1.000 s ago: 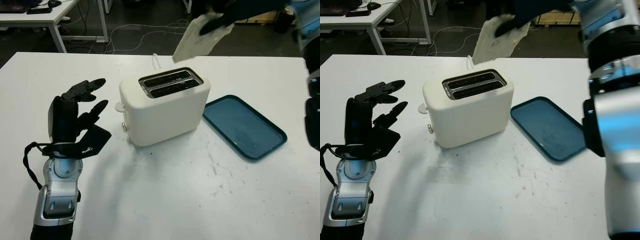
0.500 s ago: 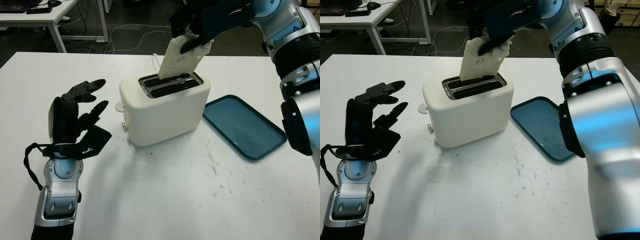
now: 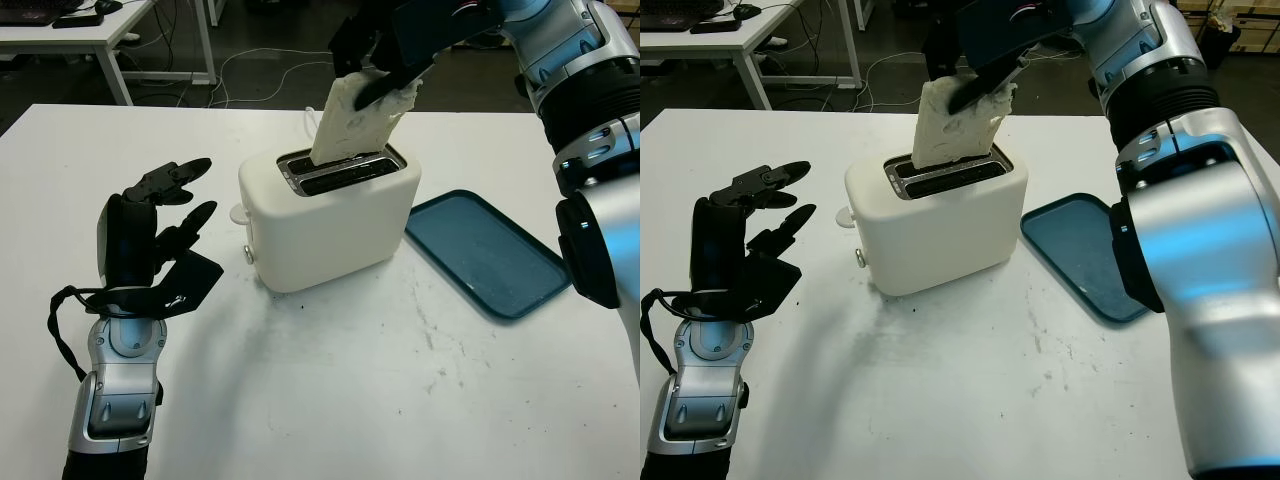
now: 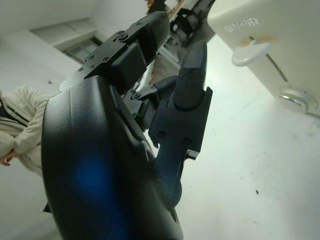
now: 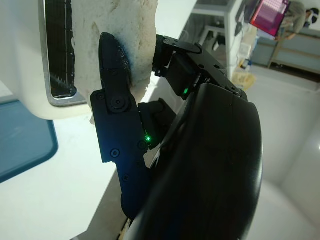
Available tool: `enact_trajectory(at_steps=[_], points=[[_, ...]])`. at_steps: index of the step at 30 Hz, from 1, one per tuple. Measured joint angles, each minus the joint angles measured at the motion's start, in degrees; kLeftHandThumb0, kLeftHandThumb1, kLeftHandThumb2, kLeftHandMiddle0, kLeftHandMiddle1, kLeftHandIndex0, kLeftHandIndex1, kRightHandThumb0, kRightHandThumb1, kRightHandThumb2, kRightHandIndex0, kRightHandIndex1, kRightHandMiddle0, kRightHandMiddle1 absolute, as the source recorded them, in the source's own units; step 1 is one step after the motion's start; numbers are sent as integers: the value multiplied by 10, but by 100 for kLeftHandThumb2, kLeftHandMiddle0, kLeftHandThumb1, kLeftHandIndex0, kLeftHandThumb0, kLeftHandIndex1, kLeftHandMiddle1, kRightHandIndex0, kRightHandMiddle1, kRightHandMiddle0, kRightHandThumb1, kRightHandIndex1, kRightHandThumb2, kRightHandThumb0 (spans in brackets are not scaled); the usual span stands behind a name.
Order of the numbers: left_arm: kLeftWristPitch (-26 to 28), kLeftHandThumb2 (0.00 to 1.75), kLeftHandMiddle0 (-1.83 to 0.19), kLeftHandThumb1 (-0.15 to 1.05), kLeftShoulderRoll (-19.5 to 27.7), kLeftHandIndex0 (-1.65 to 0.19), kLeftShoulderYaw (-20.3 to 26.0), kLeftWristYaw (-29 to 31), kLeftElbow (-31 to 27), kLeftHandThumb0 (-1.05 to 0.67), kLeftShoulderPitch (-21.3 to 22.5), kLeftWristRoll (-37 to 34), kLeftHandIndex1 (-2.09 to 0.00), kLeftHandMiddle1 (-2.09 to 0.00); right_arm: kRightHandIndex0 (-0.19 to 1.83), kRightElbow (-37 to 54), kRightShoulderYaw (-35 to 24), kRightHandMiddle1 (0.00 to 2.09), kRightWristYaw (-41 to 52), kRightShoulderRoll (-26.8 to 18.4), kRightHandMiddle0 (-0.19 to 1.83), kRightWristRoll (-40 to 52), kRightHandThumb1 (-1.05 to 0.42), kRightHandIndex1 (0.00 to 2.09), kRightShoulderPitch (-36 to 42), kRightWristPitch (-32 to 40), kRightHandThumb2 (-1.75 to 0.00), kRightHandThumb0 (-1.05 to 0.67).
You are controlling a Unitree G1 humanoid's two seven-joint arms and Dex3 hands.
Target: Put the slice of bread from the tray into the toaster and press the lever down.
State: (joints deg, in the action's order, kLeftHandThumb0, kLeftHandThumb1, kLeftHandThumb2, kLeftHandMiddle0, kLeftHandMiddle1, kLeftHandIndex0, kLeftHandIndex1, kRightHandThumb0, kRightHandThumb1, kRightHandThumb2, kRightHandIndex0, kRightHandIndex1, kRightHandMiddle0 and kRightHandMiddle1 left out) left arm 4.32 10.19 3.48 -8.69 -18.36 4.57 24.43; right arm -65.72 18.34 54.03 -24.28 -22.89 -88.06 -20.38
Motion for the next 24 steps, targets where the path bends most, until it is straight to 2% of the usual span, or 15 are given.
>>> enact_trajectory(at_steps=[14, 24], points=[[0, 5, -60, 92, -1, -86, -1, -2, 0, -28, 0, 0, -9, -92, 95, 2, 7, 170, 12, 10, 76, 0, -92, 175, 4, 9, -21, -47], [-1, 4, -61, 92, -1, -86, -1, -2, 0, -29, -1, 0, -9, -91, 94, -2, 13, 174, 19, 14, 72, 0, -92, 175, 10, 11, -20, -46]])
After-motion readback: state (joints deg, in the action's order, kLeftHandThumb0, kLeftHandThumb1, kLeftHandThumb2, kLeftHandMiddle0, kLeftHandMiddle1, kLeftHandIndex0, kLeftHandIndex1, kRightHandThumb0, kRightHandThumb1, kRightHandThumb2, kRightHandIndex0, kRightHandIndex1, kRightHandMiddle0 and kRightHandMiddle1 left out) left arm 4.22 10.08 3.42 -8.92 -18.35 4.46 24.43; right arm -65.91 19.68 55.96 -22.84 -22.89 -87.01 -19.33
